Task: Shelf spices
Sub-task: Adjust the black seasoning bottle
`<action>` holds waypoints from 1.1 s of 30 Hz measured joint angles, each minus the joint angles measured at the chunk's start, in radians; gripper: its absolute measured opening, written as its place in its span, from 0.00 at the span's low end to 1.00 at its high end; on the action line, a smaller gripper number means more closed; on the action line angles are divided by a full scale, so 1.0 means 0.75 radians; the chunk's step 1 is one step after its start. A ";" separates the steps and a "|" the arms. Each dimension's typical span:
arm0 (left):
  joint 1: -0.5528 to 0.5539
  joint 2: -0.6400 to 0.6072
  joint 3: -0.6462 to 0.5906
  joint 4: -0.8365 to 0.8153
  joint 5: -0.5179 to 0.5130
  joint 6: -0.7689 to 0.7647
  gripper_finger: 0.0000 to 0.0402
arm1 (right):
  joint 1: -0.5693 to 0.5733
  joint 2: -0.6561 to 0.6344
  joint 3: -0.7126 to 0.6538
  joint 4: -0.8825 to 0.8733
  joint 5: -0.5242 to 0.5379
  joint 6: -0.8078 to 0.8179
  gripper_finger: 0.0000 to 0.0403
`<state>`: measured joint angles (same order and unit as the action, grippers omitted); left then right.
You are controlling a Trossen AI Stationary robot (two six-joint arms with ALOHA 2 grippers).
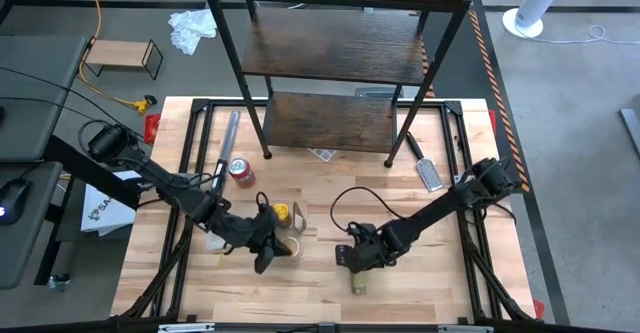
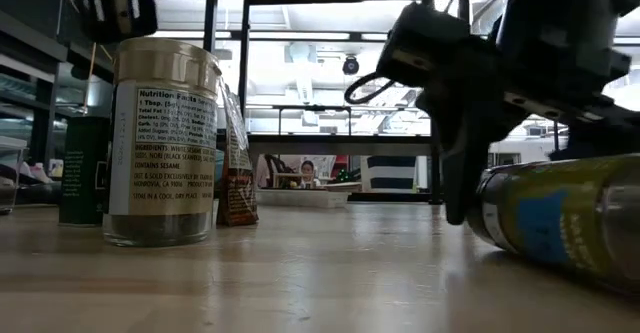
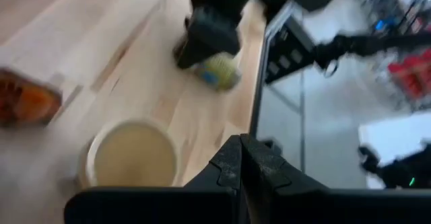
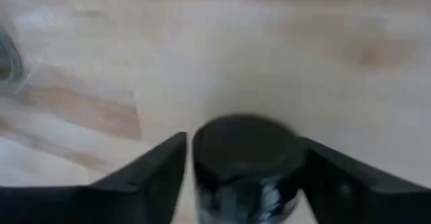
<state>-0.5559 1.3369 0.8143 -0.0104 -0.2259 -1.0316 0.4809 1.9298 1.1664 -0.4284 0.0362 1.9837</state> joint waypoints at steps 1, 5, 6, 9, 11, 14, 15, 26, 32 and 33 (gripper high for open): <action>0.008 0.000 0.000 0.027 -0.016 -0.005 0.00 | -0.001 -0.007 -0.001 -0.013 0.026 -0.021 0.57; 0.062 0.001 0.000 0.168 -0.031 0.055 0.00 | -0.007 -0.096 -0.006 -0.099 0.165 -0.144 0.47; 0.082 0.001 0.000 0.204 -0.031 0.075 0.00 | -0.008 -0.133 -0.006 -0.120 0.206 -0.178 0.47; 0.152 0.001 0.000 0.282 -0.032 0.121 0.00 | -0.006 -0.279 -0.006 -0.232 0.355 -0.253 0.47; 0.202 0.001 0.000 0.346 -0.032 0.151 0.00 | -0.004 -0.395 -0.006 -0.308 0.471 -0.287 0.47; 0.265 0.002 0.000 0.484 -0.030 0.236 0.04 | 0.011 -0.588 -0.006 -0.353 0.743 -0.373 0.47; 0.284 0.001 -0.001 0.561 -0.030 0.266 0.06 | 0.022 -0.648 -0.005 -0.350 0.848 -0.412 0.47; 0.502 0.063 0.177 0.919 0.144 0.378 0.53 | -0.023 -0.967 -0.004 0.484 1.064 -1.436 0.47; 0.554 0.255 0.458 0.781 0.402 0.441 0.67 | -0.126 -0.951 -0.003 0.649 0.853 -1.575 0.47; 0.558 0.276 0.493 0.759 0.417 0.448 0.67 | -0.132 -0.953 -0.003 0.654 0.845 -1.580 0.47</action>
<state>-0.1371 1.5439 1.1840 0.5586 0.0868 -0.6959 0.3819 1.2150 1.1641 0.0620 0.6700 0.7987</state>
